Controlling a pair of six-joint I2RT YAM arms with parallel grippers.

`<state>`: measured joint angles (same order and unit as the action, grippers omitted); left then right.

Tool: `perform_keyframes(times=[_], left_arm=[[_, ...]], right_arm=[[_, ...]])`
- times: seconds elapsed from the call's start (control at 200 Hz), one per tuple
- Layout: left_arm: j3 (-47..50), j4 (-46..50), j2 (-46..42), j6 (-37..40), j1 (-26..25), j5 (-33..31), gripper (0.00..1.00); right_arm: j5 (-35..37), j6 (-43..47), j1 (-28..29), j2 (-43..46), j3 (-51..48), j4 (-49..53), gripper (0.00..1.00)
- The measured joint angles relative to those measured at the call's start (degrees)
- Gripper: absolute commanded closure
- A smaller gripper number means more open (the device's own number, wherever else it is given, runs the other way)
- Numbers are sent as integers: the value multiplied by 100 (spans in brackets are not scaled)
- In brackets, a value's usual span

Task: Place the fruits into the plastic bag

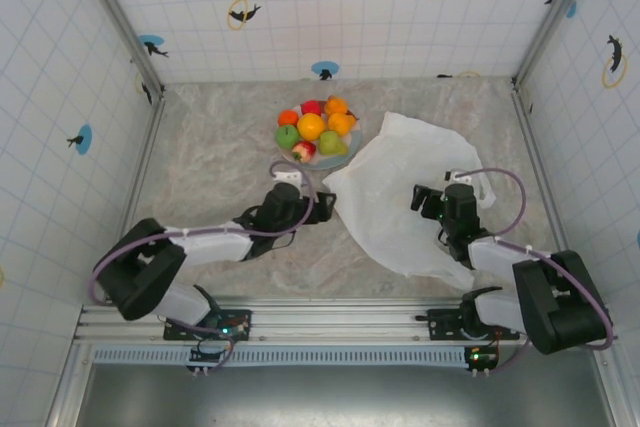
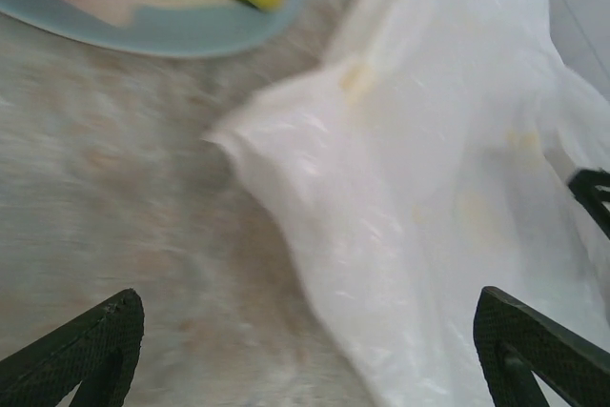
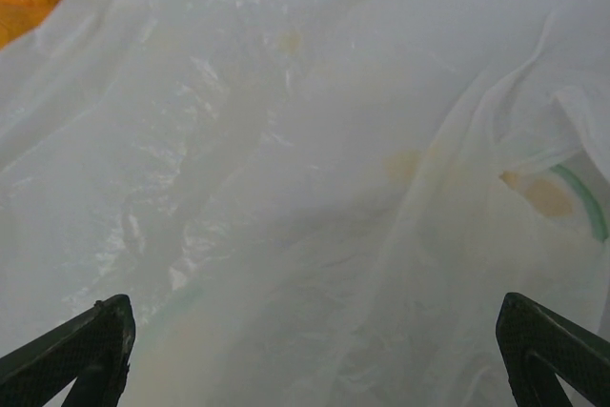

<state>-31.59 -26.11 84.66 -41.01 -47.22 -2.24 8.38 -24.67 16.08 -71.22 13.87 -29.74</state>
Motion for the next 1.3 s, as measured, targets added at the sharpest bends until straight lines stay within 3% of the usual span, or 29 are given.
perform_keyframes(times=[0.21,0.385,0.565,0.771,0.856,1.021,1.296], left_arm=[[-717,90,929,-136,-542,103,14],[-841,142,1259,-278,-769,142,25],[-1025,118,1606,-415,-861,275,47],[-1272,173,1823,-282,-868,422,89],[-1534,413,1786,109,-868,350,100],[-1910,1305,1099,1314,-866,35,100],[-2542,3029,-83,3344,-706,-365,100]], right_arm=[[17,-24,9,-127,0,39,0],[20,-37,9,-127,0,42,0],[39,-39,9,-175,0,46,0],[96,9,9,-131,0,173,0],[94,131,11,24,7,363,1],[-173,772,160,723,46,595,3],[-503,2549,977,1860,273,675,7]])
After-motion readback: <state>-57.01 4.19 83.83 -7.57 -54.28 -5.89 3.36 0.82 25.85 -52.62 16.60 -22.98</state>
